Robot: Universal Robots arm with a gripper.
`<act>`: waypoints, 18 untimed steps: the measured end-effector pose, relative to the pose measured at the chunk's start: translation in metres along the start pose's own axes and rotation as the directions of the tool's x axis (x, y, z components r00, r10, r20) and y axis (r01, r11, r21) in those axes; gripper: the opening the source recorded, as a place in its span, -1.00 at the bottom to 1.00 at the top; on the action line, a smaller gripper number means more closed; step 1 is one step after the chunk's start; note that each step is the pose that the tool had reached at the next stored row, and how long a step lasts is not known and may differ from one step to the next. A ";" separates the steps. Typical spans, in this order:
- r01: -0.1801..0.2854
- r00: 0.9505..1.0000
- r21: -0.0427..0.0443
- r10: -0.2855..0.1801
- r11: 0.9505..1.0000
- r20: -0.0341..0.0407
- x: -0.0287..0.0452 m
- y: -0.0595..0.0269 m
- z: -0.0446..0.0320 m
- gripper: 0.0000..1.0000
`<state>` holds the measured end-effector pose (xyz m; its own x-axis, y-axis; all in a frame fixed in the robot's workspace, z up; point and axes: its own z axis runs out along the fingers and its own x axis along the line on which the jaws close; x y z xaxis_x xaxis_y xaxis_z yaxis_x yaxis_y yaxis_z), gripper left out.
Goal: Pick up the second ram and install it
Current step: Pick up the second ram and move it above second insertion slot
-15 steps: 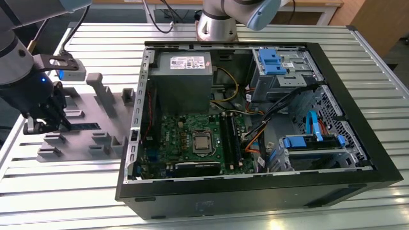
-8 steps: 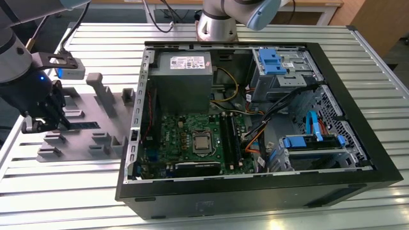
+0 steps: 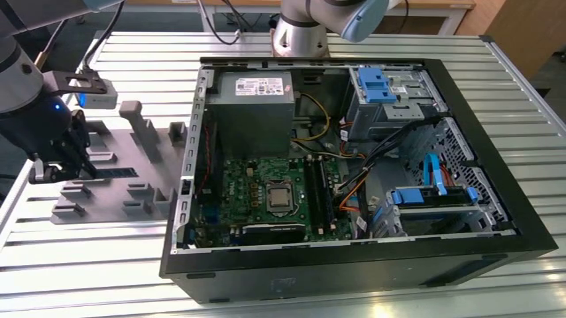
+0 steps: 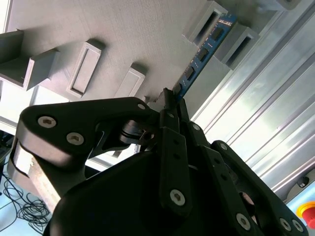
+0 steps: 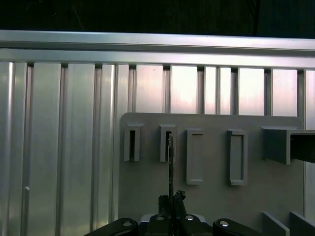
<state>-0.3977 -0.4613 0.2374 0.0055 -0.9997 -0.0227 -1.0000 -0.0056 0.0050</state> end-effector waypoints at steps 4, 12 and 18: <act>0.000 1.000 0.000 0.000 1.000 0.000 0.0000 0.0000 -0.0007 -0.72; 0.000 1.000 0.000 0.000 1.000 0.000 -0.0001 0.0000 -0.0048 -0.72; 0.000 1.000 0.000 0.000 1.000 0.000 -0.0002 0.0000 -0.0067 -0.72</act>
<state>-0.3977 -0.4613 0.2440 0.0055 -0.9997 -0.0227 -1.0000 -0.0056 0.0050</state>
